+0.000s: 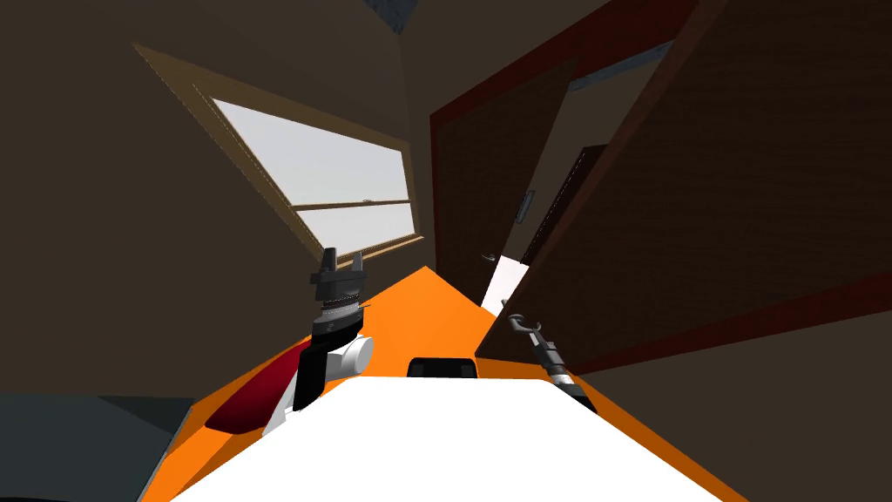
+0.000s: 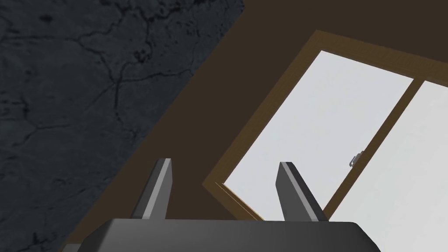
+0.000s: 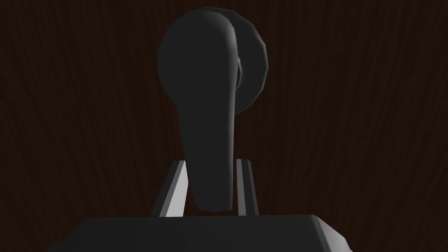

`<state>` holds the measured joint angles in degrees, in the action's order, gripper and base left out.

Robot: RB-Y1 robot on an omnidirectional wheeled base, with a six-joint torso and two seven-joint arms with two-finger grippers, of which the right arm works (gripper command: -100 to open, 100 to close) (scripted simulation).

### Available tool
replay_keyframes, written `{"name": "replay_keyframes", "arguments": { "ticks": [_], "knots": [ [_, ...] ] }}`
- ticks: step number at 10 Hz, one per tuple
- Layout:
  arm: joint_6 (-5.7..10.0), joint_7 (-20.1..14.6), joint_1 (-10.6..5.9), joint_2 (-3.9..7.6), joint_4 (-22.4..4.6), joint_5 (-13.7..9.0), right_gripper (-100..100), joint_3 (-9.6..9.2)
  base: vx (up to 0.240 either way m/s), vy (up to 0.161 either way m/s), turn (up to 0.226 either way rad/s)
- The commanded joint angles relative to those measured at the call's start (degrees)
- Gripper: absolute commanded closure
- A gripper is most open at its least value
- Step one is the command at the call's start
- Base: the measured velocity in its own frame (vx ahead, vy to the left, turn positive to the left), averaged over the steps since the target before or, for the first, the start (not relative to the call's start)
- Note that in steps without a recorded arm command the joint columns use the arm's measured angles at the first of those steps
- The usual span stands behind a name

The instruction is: Pull the door open

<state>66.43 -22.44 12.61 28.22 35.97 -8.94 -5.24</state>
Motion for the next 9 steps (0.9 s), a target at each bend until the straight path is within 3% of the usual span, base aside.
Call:
{"name": "replay_keyframes", "arguments": {
  "ticks": [1, 3, 5, 6, 9],
  "knots": [
    [1.86, -0.6, 0.89, -0.03, -0.5, 0.5, 100, -1.17, -0.241, -0.069, 0.164],
    [3.77, -1.2, 1.79, 0.38, -0.9, 0.7, 100, -1.91, -0.197, -0.058, 0.141],
    [4.00, -1.2, 1.90, 0.42, -0.9, 0.7, 100, -2.00, -0.124, -0.029, 0.042],
    [3.30, -1.2, 2.24, 0.84, -0.7, 0.5, 100, -1.60, -0.030, -0.013, -0.016],
    [3.19, -1.6, -0.37, 0.58, -2.8, 1.4, 100, -2.12, -0.174, -0.037, 0.080]
  ]
}}
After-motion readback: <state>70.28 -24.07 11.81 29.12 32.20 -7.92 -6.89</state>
